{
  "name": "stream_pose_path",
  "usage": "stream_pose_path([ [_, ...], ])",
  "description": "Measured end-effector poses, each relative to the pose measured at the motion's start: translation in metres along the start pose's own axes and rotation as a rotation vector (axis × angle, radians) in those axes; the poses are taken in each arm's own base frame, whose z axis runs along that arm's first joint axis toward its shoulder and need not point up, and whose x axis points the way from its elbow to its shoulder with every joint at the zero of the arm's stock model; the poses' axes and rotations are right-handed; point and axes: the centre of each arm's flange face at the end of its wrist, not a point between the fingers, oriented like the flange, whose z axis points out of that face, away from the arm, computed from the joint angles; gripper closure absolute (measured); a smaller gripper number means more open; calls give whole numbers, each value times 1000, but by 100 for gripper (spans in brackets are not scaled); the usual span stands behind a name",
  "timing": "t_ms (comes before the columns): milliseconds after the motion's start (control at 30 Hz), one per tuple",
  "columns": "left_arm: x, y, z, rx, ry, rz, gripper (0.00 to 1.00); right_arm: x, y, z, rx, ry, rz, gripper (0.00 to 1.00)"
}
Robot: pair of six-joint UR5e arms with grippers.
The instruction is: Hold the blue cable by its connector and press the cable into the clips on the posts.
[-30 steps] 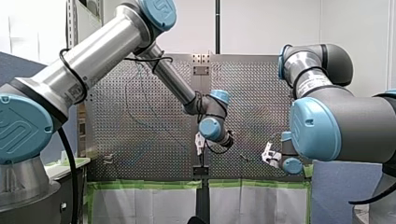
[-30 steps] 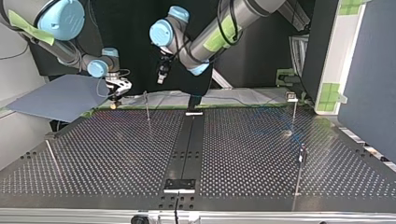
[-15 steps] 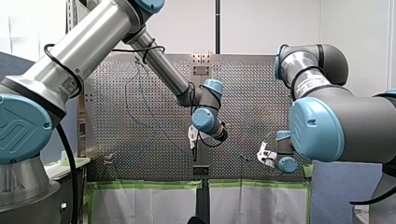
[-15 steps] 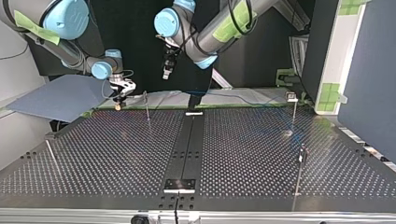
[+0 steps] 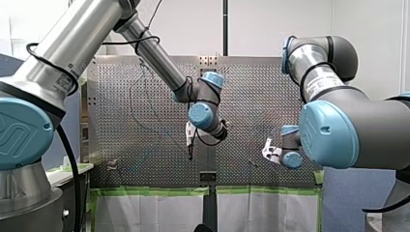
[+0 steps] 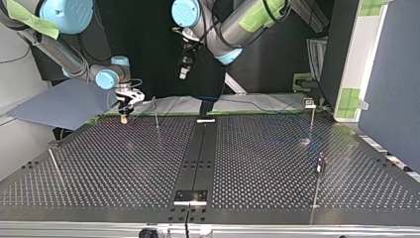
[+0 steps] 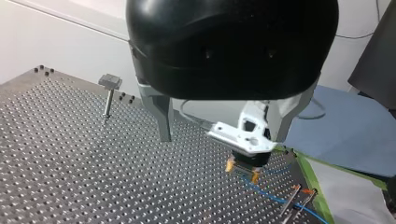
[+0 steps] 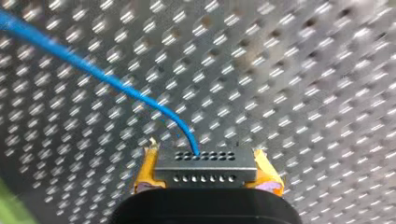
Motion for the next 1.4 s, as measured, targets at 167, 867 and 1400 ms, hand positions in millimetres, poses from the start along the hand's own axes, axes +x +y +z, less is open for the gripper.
stream_pose_path([
  [167, -7, 5, -13, 0, -26, 5, 0, 22, -15, -1, -12, 14, -3, 100],
  [867, -40, 32, -64, 15, -191, -131, 0, 117, -49, -21, -28, 58, 34, 100],
  [1400, -49, 70, -78, 35, -273, -261, 0, 159, -73, -61, 18, 171, 39, 100],
])
